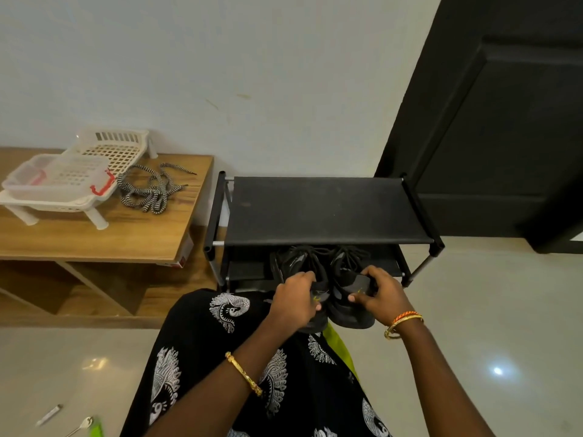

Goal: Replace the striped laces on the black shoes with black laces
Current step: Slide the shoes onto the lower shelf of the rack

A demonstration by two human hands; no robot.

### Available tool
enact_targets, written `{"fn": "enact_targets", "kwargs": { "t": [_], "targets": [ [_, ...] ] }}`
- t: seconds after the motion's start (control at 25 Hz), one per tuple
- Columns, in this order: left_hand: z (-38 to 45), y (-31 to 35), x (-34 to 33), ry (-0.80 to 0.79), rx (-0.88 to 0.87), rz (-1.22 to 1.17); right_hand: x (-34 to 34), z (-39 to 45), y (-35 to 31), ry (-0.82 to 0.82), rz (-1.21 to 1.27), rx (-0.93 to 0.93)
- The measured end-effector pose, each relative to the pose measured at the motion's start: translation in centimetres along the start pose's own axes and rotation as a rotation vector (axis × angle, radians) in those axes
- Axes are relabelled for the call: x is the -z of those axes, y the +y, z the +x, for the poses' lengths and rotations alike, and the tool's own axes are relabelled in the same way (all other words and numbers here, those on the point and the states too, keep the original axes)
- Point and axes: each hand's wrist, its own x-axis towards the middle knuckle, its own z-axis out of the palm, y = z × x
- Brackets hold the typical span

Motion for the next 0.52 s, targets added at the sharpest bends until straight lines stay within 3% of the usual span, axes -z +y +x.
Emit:
{"fn": "enact_targets", "kwargs": {
  "t": [0.2, 0.52],
  "targets": [
    [2.3, -3.5, -2.3, 0.013, -0.002, -0.073, -3.6, 1.4, 2.8, 0.130, 0.046, 0.008],
    [8.8, -7.3, -5.1, 0.079, 0.088, -0.143, -9.3, 6.9, 5.2, 0.161, 0.060, 0.041]
  ]
}}
